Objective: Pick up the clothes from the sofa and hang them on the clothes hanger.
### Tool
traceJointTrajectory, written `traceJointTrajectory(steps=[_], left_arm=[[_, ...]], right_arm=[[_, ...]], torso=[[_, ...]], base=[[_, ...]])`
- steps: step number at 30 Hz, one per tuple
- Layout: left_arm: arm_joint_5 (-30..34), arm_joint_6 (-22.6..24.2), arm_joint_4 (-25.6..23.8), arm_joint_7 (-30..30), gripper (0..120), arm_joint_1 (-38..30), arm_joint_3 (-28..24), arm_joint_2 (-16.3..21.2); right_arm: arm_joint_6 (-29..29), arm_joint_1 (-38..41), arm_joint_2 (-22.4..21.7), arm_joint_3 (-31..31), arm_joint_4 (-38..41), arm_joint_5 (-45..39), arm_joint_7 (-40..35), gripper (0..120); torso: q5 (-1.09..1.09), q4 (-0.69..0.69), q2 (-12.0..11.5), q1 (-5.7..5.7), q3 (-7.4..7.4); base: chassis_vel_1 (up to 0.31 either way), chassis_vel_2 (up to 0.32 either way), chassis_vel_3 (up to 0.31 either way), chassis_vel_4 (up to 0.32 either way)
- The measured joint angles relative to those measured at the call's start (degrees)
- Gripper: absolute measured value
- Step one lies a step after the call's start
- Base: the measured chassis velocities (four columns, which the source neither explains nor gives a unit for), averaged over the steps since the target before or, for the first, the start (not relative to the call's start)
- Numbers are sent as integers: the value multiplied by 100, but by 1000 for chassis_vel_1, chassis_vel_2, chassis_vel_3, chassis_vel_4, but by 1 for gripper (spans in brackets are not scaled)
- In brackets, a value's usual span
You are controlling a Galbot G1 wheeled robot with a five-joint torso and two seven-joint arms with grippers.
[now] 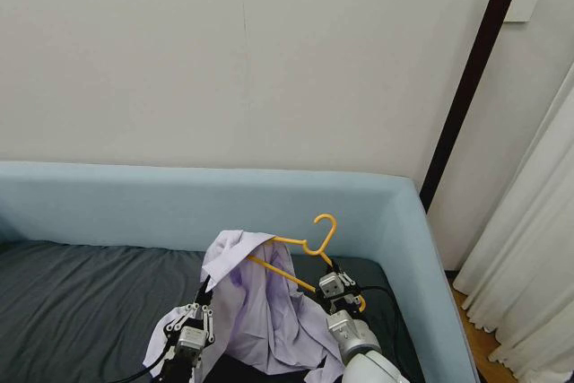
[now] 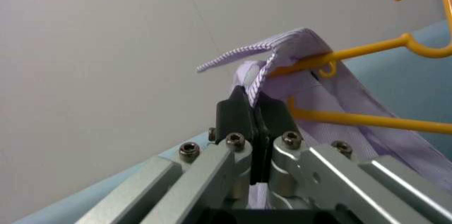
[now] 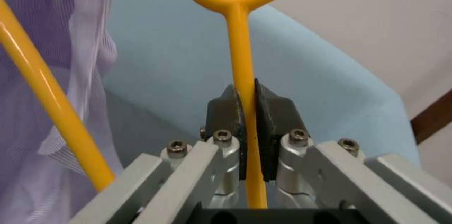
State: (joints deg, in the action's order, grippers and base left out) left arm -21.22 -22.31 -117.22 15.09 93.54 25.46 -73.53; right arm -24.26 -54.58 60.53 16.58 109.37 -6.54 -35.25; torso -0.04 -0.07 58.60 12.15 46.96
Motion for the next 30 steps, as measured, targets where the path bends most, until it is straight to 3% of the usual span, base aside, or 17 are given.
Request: traceJointTrajectory(steps=[6,10,14,24,30], left_arm=[[22,-27,-6,-100,0,-68,-56,12],[25,-62,-50,-211,0,-161,-57,24],[16,-69,-81,-314,0,-277,-12,81],[74,-32,85,-393,0,-506,-19,133],[117,-8,220,-394,0,-643,-25,164]], right_arm=[[141,12,51,112,14,-163,-48,4],[166,9,49,160,-163,396,5,4],[869,-50,61,121,-750,2011,407,4],[1489,-23,126,54,-1082,3140,714,4],[1830,-23,45,-20,-1106,3177,949,4]], torso=[[-1,0,0,0,0],[-1,0,0,0,0],[0,-1,0,0,0],[0,0,0,0,0],[0,0,0,0,0]], base=[[0,0,0,0],[0,0,0,0],[0,0,0,0],[0,0,0,0],[0,0,0,0]])
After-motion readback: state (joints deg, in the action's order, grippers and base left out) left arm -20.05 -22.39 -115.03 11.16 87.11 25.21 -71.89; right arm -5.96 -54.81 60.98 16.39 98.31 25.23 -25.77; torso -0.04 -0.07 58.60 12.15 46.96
